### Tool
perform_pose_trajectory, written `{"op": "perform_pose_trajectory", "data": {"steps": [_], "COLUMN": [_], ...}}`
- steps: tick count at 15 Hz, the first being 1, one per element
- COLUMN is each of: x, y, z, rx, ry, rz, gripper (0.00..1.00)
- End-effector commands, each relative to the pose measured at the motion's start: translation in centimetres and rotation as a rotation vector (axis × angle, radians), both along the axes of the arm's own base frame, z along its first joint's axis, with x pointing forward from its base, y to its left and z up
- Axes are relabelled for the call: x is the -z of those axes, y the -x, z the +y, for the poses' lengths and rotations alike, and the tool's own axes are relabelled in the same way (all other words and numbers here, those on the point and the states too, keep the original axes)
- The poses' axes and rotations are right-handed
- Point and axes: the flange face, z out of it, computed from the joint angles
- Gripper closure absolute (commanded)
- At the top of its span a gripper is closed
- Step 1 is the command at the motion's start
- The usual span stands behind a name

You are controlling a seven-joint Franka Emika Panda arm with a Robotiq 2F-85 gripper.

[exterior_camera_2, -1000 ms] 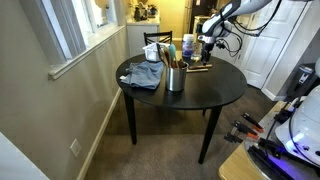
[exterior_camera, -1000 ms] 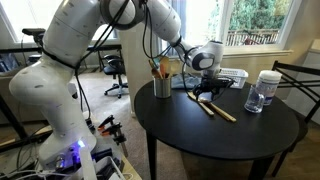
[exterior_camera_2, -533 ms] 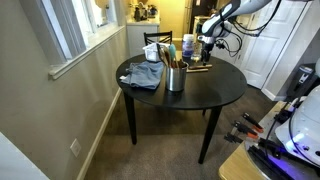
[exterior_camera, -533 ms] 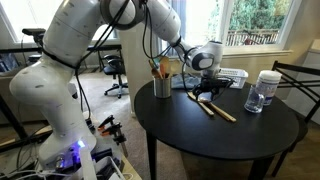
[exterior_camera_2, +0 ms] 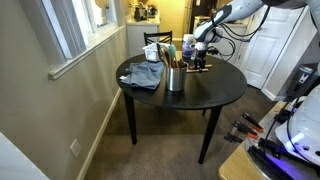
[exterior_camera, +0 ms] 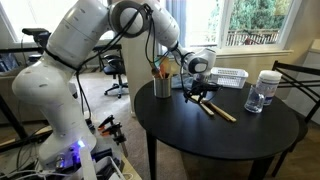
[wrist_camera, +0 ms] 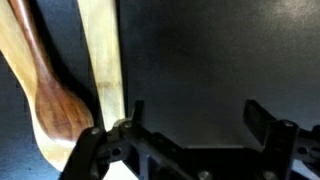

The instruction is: Put the wooden spatula in the silver holder.

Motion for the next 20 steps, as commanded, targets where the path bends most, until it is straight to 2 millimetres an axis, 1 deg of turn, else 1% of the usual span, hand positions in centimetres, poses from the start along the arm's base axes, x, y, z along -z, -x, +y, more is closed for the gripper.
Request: {"op": "perform_pose_trajectory", "data": {"steps": [1, 4, 7, 10, 14, 20], "x": [0.7, 0.1, -1.4, -1.6, -0.6, 2.0], "y": [-1.0, -1.7, -2.3, -3.2, -3.8, -4.2], "z": [0.4, 0.5, 0.4, -0.1, -0.9, -1.6], "rx": [-0.101, -0.159, -0.201, -0.203, -0.197, -0.208], "ry": [-0.016, 0.000, 0.026, 0.047, 0.035, 0.007], "rz": [0.028, 0.015, -0.017, -0.020, -0.014, 0.008], "gripper": [0.00, 0.00, 0.00, 0.00, 0.00, 0.00]}}
